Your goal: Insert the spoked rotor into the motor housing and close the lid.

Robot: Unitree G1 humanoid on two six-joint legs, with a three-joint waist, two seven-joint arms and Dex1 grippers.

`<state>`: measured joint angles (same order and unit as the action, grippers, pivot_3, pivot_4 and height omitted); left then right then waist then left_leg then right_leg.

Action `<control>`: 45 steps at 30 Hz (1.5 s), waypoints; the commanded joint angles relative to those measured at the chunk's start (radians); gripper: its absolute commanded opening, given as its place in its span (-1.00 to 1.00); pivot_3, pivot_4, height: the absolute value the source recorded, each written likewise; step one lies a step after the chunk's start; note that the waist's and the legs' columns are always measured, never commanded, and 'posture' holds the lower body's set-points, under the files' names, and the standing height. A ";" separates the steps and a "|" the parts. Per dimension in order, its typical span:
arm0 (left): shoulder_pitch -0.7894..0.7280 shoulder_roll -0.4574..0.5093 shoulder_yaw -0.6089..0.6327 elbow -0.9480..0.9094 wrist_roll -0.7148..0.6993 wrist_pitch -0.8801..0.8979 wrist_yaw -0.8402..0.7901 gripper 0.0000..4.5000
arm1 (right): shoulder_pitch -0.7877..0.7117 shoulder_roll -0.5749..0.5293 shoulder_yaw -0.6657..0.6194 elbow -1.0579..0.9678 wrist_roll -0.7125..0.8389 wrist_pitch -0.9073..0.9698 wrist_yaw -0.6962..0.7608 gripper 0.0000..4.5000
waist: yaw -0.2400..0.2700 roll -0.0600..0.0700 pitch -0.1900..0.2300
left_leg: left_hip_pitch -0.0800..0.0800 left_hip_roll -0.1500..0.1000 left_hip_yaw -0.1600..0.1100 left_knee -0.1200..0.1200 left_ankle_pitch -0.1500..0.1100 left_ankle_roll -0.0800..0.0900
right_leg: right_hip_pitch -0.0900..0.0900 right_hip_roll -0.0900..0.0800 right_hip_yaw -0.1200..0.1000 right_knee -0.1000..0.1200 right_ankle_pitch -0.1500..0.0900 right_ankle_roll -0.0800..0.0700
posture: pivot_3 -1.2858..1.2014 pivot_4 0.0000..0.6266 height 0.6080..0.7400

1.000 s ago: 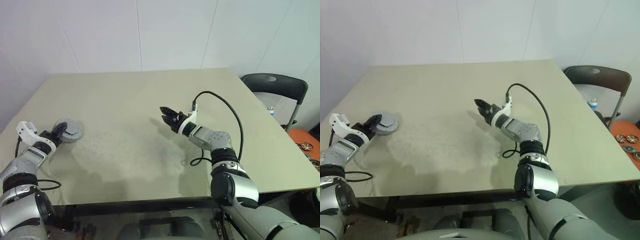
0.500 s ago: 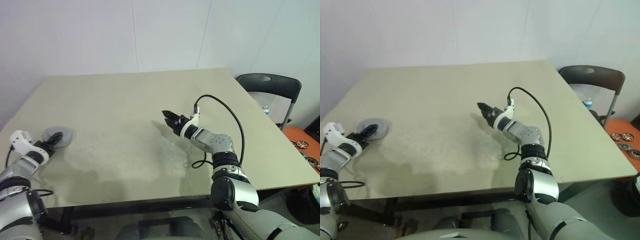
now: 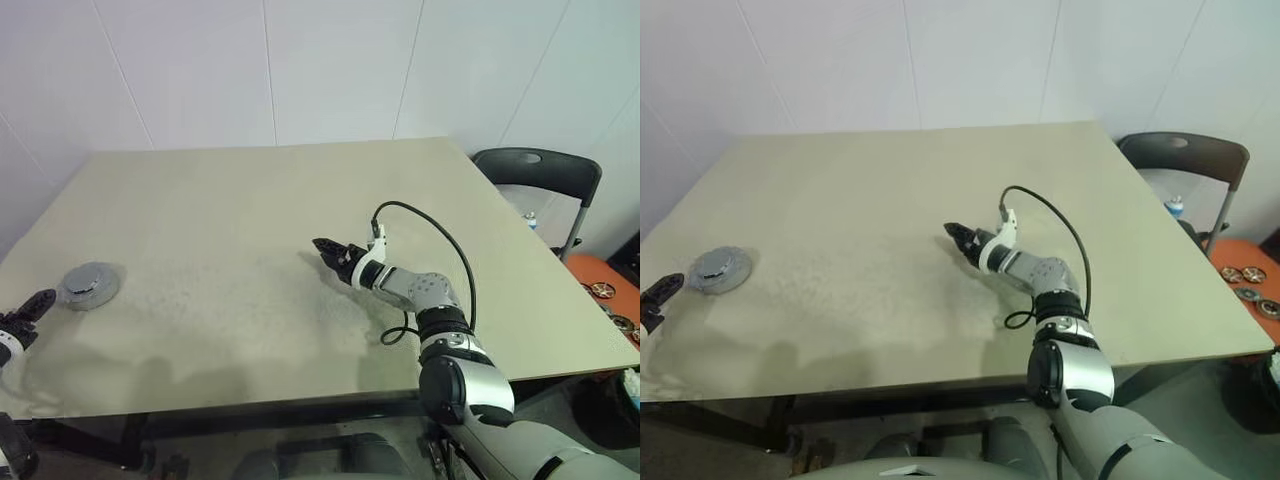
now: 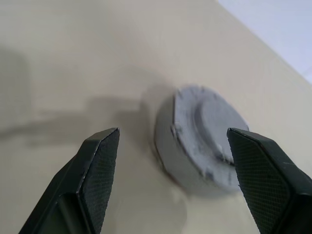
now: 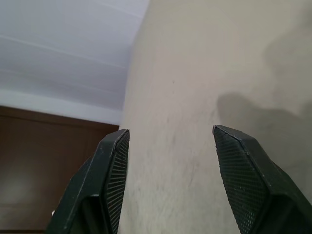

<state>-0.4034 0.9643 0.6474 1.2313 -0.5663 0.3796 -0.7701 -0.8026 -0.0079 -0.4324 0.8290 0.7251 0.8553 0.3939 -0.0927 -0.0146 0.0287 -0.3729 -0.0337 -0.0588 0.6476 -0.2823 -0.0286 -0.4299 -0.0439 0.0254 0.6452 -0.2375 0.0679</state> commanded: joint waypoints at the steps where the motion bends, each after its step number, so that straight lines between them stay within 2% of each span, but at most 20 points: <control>1: -0.010 0.060 -0.011 -0.079 0.015 0.007 -0.064 0.67 | -0.012 0.001 0.000 -0.022 0.008 0.001 0.027 0.29 | 0.000 0.000 0.000 | 0.000 -0.001 0.000 0.000 0.000 0.000 | 0.000 -0.001 0.000 0.000 0.000 0.000 | 0.03 -1.00 1.00; 5: -0.028 0.060 -0.070 -0.217 0.031 0.057 -0.154 0.67 | -0.007 -0.023 0.061 -0.153 0.030 0.105 0.123 0.29 | 0.003 0.000 0.000 | 0.000 -0.002 -0.001 0.000 0.000 0.000 | 0.000 -0.002 0.000 0.000 0.000 0.000 | 0.03 -1.00 1.00; 7: -0.033 0.042 -0.126 -0.345 0.030 0.105 -0.211 0.67 | 0.001 -0.052 0.111 -0.234 0.038 0.163 0.195 0.29 | 0.005 0.000 0.000 | -0.001 -0.002 -0.001 0.000 0.000 0.000 | 0.000 -0.003 0.000 0.000 0.000 0.000 | 0.03 -1.00 1.00; 13: -0.012 -0.016 -0.365 -0.800 0.030 0.239 -0.355 0.67 | 0.033 -0.217 0.405 -0.506 0.013 0.269 0.501 0.29 | 0.023 0.000 0.000 | 0.000 -0.003 -0.001 0.000 0.000 0.000 | 0.000 -0.003 0.000 0.000 0.000 0.000 | 0.03 -1.00 1.00; 18: -0.066 -0.055 -0.537 -0.976 0.069 0.225 -0.442 0.67 | 0.026 -0.388 0.655 -0.635 -0.152 0.014 0.771 0.29 | 0.023 0.000 0.000 | -0.001 -0.003 0.000 0.001 0.000 0.001 | 0.000 -0.001 -0.001 -0.001 -0.001 0.001 | 0.03 -1.00 1.00; 22: -0.079 -0.085 -0.635 -1.081 0.084 0.191 -0.524 0.67 | 0.011 -0.448 0.761 -0.649 -0.305 -0.250 0.880 0.29 | 0.023 0.000 0.000 | 0.001 -0.003 0.001 0.002 0.000 0.001 | 0.002 0.000 -0.001 -0.001 -0.002 0.002 | 0.03 -1.00 1.00; 24: -0.067 -0.091 -0.663 -1.147 0.077 0.200 -0.545 0.67 | 0.020 -0.460 0.785 -0.653 -0.347 -0.325 0.910 0.29 | 0.024 0.000 0.001 | 0.001 -0.003 0.001 0.002 0.000 0.001 | 0.002 0.000 -0.001 -0.001 -0.002 0.003 | 0.03 -1.00 1.00; 29: -0.016 -0.107 -0.691 -1.246 0.071 0.218 -0.546 0.67 | 0.040 -0.454 0.773 -0.651 -0.359 -0.331 0.924 0.29 | 0.028 -0.001 0.001 | 0.001 -0.003 0.001 0.003 0.000 0.001 | 0.002 0.000 -0.001 -0.001 -0.002 0.003 | 0.03 -1.00 1.00; 45: -0.086 -0.138 -0.691 -1.178 0.080 0.227 -0.535 0.67 | 0.018 -0.450 0.743 -0.661 -0.344 -0.245 0.923 0.29 | 0.057 -0.002 0.002 | 0.002 -0.004 0.000 0.006 0.000 0.001 | 0.004 0.001 -0.002 0.000 -0.002 0.003 | 0.03 -1.00 1.00</control>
<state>-0.4664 0.8245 -0.0536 0.0542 -0.4886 0.6195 -1.3023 -0.7569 -0.4565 0.3425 0.1987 0.3668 0.6065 1.3122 -0.0361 -0.0163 0.0304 -0.3713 -0.0372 -0.0585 0.6534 -0.2820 -0.0270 -0.4257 -0.0424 0.0230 0.6451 -0.2394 0.0705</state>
